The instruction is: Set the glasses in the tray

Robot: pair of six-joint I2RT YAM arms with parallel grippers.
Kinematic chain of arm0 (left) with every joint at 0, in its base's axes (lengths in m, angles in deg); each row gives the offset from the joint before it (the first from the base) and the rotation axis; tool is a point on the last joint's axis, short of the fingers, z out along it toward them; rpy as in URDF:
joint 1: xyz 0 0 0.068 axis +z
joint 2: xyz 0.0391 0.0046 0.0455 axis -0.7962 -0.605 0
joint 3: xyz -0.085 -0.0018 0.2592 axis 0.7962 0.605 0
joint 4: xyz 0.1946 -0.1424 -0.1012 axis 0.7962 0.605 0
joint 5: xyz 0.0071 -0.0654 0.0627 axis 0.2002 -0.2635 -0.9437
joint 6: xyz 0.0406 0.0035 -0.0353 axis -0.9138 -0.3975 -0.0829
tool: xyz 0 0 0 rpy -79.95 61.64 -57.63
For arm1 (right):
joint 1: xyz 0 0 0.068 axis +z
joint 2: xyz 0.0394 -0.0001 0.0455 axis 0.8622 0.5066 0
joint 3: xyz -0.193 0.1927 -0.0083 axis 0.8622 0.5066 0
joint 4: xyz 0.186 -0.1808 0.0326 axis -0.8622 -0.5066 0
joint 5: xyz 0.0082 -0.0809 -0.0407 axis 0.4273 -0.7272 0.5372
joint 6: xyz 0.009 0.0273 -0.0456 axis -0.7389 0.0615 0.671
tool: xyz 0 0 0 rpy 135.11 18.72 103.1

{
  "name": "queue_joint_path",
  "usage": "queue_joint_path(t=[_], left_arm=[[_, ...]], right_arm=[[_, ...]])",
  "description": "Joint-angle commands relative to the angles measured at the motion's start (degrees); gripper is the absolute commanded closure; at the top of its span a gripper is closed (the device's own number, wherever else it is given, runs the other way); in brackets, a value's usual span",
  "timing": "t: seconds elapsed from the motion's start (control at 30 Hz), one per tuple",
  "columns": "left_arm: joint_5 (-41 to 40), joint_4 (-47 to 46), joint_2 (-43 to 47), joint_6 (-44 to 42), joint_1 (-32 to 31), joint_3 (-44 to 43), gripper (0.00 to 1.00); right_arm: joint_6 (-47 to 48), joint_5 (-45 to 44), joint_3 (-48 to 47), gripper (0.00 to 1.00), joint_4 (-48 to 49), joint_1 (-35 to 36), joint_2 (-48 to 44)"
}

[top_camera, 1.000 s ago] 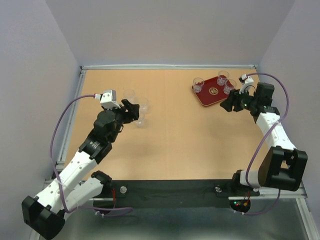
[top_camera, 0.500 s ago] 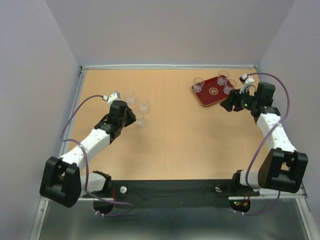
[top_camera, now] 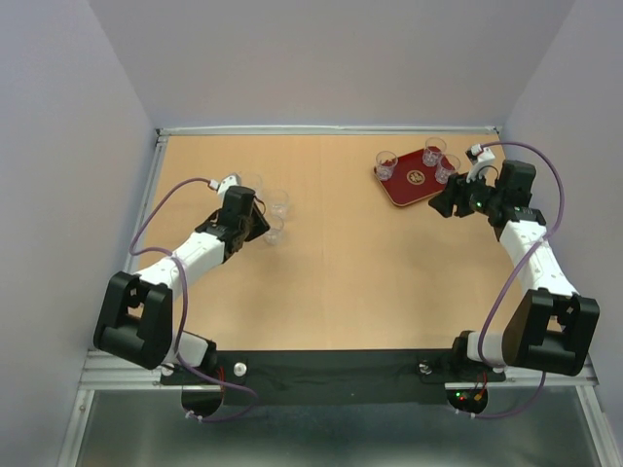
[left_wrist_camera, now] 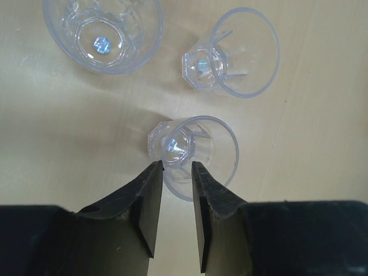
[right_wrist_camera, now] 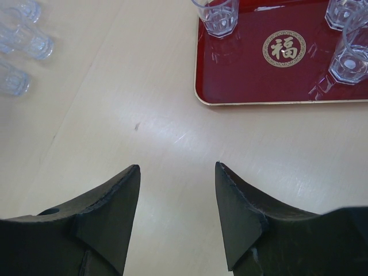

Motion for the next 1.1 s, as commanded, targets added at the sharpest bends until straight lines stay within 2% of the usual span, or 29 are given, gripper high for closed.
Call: queue_joint_path(t=[0.0, 0.4, 0.77, 0.87, 0.9, 0.97, 1.0, 1.07], left_arm=[[-0.5, 0.2, -1.0, -0.4, 0.2, -2.2, 0.62], [-3.4, 2.1, 0.4, -3.1, 0.2, -3.0, 0.56], [-1.6, 0.6, -4.5, -3.2, 0.2, -3.7, 0.57], [-1.4, 0.4, -5.7, -3.3, 0.2, -4.5, 0.61], [-1.3, 0.4, -5.9, -3.4, 0.2, -4.7, 0.65], [-0.9, 0.3, -6.0, -3.5, 0.2, -5.1, 0.93], [-0.6, 0.2, -5.7, -3.6, 0.0, -5.1, 1.00], [0.4, 0.0, -5.3, -3.7, -0.5, -5.1, 1.00]], right_arm=[[0.5, -0.1, 0.0, 0.40, 1.0, -0.4, -1.9], [0.5, -0.1, 0.0, 0.40, 1.0, -0.5, -2.1], [0.4, -0.1, 0.0, 0.39, 1.0, -1.0, -2.5], [0.3, -0.1, 0.0, 0.39, 1.0, -1.1, -2.5], [0.3, 0.0, 0.0, 0.39, 1.0, -1.1, -2.5], [0.3, 0.0, 0.0, 0.39, 1.0, -1.1, -2.5], [0.4, -0.1, 0.0, 0.39, 1.0, -1.1, -2.5], [0.3, 0.0, 0.0, 0.39, 1.0, -1.1, -2.5]])
